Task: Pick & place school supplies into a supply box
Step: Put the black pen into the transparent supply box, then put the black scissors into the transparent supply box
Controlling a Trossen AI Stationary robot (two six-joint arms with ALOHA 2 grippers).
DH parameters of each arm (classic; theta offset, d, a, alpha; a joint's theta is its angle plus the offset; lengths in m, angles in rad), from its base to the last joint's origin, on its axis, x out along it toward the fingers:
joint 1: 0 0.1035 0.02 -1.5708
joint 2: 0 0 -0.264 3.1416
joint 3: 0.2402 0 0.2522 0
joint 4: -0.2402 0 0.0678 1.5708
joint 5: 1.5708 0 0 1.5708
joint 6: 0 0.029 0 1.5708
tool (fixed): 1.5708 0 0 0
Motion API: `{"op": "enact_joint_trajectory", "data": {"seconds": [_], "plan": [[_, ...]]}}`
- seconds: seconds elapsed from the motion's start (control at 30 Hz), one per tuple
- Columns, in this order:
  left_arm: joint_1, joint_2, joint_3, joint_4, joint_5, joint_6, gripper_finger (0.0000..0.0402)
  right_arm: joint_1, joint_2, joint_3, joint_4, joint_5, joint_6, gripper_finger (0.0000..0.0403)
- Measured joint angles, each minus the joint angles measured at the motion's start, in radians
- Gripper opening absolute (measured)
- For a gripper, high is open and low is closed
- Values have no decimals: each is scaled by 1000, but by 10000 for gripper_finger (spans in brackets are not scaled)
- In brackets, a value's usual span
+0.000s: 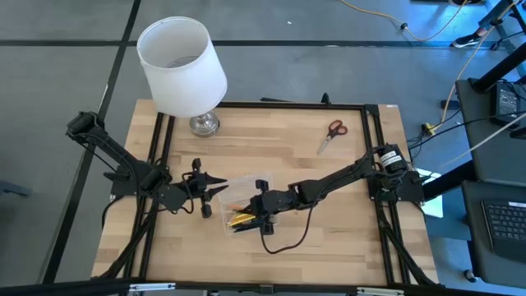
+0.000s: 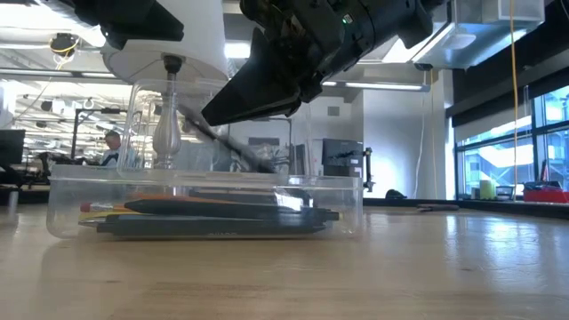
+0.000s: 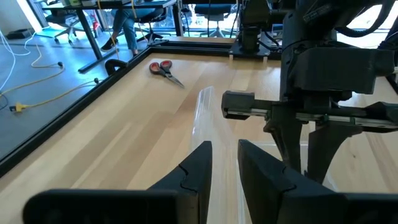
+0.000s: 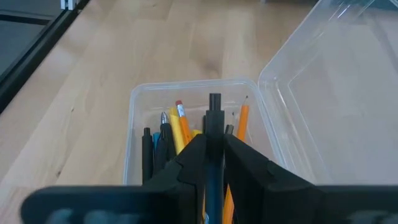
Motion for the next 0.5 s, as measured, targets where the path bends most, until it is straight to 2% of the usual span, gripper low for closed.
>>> {"op": "enact_joint_trajectory", "data": {"seconds": [0.2, 0.4, 0.5], "plan": [[0, 0, 0, 0, 0, 0, 72, 0, 0, 0, 0, 0, 1, 82], [0, 0, 0, 0, 0, 0, 72, 0, -10, -1, -13, 0, -2, 81], [0, 0, 0, -2, 8, 0, 72, 0, -48, 6, -74, -20, -2, 80]]}}
